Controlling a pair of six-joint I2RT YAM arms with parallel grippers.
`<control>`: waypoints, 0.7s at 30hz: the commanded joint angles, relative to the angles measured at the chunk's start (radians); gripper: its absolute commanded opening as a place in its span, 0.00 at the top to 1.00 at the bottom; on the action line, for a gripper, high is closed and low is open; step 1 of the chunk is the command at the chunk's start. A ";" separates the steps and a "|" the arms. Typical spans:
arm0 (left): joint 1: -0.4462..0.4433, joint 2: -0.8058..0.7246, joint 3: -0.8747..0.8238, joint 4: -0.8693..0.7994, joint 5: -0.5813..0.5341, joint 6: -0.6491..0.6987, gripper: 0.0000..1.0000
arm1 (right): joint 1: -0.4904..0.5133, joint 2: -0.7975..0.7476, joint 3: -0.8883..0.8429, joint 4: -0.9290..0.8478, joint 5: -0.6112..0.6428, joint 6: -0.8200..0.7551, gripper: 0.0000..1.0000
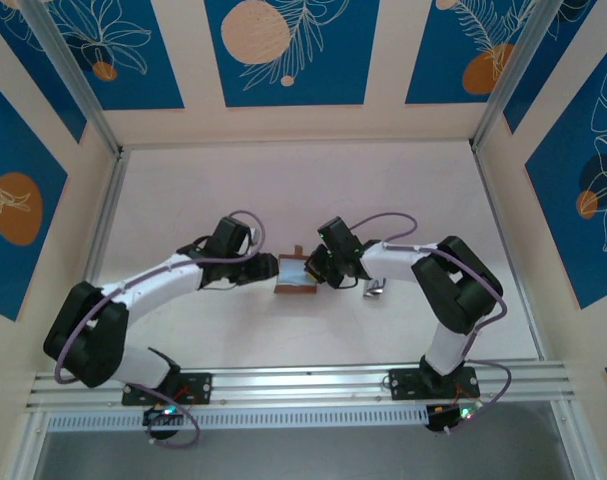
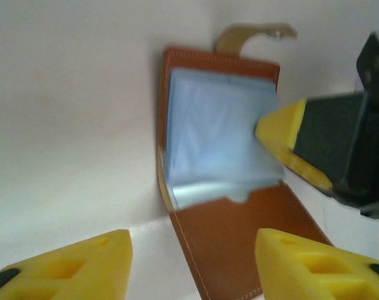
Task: Put the credit cards into the card holder
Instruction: Move the card holder to the center of the table.
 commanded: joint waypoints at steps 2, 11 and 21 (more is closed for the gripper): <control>-0.057 -0.056 -0.100 0.124 -0.018 -0.188 0.39 | 0.012 0.031 -0.087 -0.124 0.140 0.094 0.97; -0.154 -0.040 -0.131 0.265 -0.080 -0.458 0.31 | 0.038 0.003 -0.133 -0.123 0.186 0.140 0.97; -0.255 0.078 -0.175 0.403 -0.148 -0.716 0.42 | 0.039 -0.038 -0.143 -0.151 0.214 0.137 0.97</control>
